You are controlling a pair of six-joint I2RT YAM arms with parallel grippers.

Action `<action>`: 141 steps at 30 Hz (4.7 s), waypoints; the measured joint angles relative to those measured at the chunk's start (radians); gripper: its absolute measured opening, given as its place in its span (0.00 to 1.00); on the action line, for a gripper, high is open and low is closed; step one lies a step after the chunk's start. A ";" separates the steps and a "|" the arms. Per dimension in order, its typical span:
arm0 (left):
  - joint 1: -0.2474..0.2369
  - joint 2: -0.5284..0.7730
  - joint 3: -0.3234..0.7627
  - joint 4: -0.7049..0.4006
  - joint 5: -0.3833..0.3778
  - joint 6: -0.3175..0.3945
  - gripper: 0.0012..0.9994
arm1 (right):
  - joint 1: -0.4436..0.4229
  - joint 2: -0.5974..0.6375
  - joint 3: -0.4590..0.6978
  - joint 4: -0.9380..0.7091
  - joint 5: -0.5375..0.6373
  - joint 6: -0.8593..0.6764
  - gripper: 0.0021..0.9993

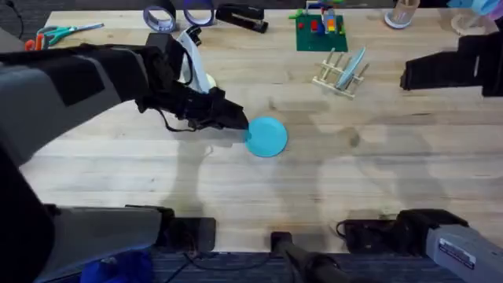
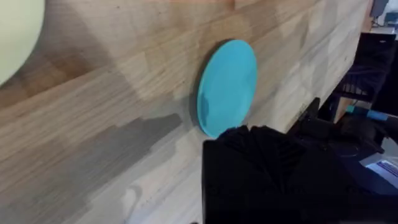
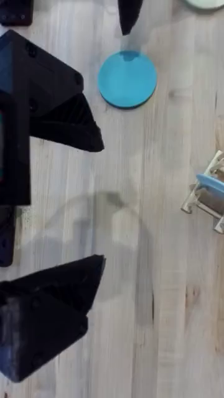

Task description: Pick up the plates from the table one by one and place each into a slot on the dish rack.

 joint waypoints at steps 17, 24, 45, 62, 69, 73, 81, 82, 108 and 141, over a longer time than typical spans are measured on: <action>-0.046 0.005 0.000 0.034 0.013 0.000 0.04 | 0.000 0.000 0.000 0.000 0.000 0.000 1.00; -0.046 0.006 0.000 0.038 -0.005 0.000 0.04 | 0.000 0.000 0.000 0.000 0.000 0.000 1.00; -0.043 0.241 0.001 0.116 0.003 -0.023 0.04 | 0.000 0.000 0.000 0.000 0.000 0.000 0.99; -0.043 0.249 0.001 0.124 0.015 -0.061 0.04 | 0.000 0.000 0.000 -0.008 -0.044 0.033 1.00; -0.043 0.249 0.001 0.124 0.015 -0.064 0.04 | 0.000 0.053 -0.001 -0.011 -0.130 0.105 1.00; -0.043 0.249 0.001 0.124 0.015 -0.065 0.04 | 0.000 0.080 -0.030 -0.002 -0.146 0.170 0.99; -0.043 0.249 0.001 0.124 0.015 -0.068 0.04 | 0.000 0.080 -0.177 0.138 -0.264 0.242 1.00; -0.043 0.249 0.001 0.124 0.015 -0.068 0.04 | 0.000 0.080 -0.201 0.156 -0.278 0.252 1.00; -0.043 0.249 0.001 0.124 0.014 -0.068 0.04 | 0.196 0.143 -0.524 0.574 -0.445 0.330 1.00; -0.043 0.249 0.001 0.124 0.015 -0.068 0.04 | 0.406 0.489 -0.525 0.895 -0.447 0.425 0.99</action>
